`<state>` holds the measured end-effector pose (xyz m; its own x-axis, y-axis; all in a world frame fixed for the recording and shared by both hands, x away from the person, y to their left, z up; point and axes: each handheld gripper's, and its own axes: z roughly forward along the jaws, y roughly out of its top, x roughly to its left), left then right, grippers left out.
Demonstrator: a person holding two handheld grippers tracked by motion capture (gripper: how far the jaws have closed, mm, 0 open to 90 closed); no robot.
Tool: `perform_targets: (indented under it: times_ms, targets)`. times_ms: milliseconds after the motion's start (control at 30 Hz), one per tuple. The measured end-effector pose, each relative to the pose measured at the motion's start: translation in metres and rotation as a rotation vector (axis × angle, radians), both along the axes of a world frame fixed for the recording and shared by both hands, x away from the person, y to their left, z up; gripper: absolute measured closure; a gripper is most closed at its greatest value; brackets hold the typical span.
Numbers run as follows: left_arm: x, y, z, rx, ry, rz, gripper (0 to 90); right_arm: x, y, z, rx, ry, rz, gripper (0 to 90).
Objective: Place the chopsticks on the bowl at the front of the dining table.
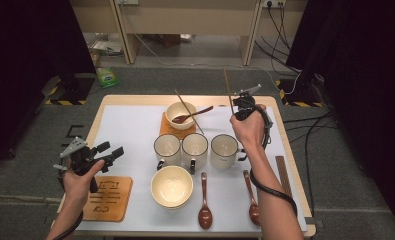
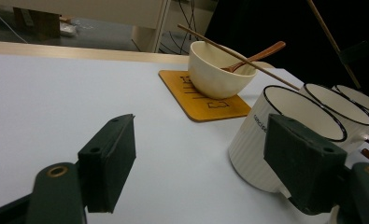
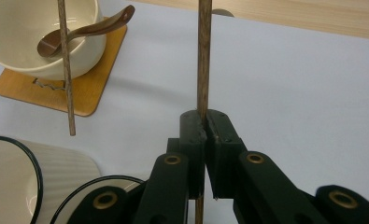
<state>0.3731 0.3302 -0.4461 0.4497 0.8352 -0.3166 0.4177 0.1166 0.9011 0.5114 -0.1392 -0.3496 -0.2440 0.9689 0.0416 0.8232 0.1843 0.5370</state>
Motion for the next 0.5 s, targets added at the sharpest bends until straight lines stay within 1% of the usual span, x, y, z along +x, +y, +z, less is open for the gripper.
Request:
perform_targets:
  times_ms: [500]
  targets:
    - [-0.0002,0.0002,0.0006,-0.002,-0.002,0.0,24.6,0.0025,0.0044,0.0005,0.003,-0.019,0.003,85.5]
